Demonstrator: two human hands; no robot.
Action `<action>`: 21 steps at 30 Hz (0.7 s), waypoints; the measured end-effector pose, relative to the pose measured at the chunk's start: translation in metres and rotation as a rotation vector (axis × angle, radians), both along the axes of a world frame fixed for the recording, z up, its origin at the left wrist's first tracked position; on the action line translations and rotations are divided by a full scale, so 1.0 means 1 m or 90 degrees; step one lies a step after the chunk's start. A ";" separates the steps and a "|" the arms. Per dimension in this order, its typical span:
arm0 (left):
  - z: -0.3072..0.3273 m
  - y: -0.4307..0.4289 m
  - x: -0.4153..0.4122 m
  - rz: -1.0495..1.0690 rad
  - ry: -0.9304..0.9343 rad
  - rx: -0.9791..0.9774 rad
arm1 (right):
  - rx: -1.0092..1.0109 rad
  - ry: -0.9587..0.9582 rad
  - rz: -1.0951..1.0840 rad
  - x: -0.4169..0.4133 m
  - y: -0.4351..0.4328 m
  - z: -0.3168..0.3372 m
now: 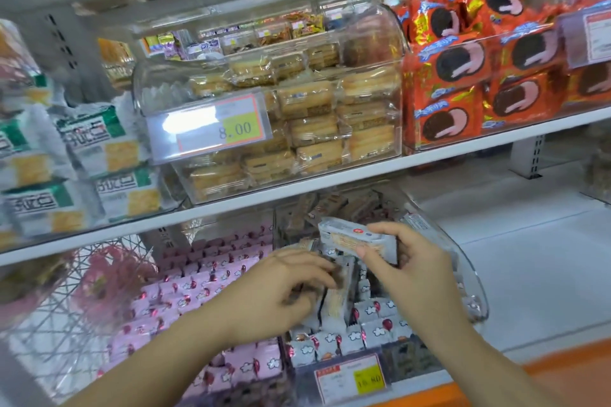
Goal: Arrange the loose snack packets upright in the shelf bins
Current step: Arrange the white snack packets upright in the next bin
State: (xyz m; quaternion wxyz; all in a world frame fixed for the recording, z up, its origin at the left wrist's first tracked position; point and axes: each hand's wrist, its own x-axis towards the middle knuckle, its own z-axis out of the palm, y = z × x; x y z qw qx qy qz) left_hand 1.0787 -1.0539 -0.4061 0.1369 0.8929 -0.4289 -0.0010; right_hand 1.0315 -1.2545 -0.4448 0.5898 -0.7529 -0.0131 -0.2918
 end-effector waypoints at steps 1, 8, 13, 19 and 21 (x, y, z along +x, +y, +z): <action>0.001 0.005 0.001 0.023 -0.007 -0.020 | -0.003 0.005 0.003 0.003 0.006 -0.001; 0.000 0.034 0.009 0.219 -0.047 -0.150 | -0.255 0.076 0.192 0.011 0.044 -0.001; -0.004 0.027 0.010 0.192 -0.002 -0.108 | -0.307 0.063 0.198 0.013 0.037 0.001; 0.002 0.020 0.015 0.178 0.004 -0.047 | -0.254 0.041 0.097 0.009 -0.016 0.015; 0.010 0.011 0.016 0.179 -0.011 -0.054 | -0.242 0.039 0.048 0.007 -0.038 0.014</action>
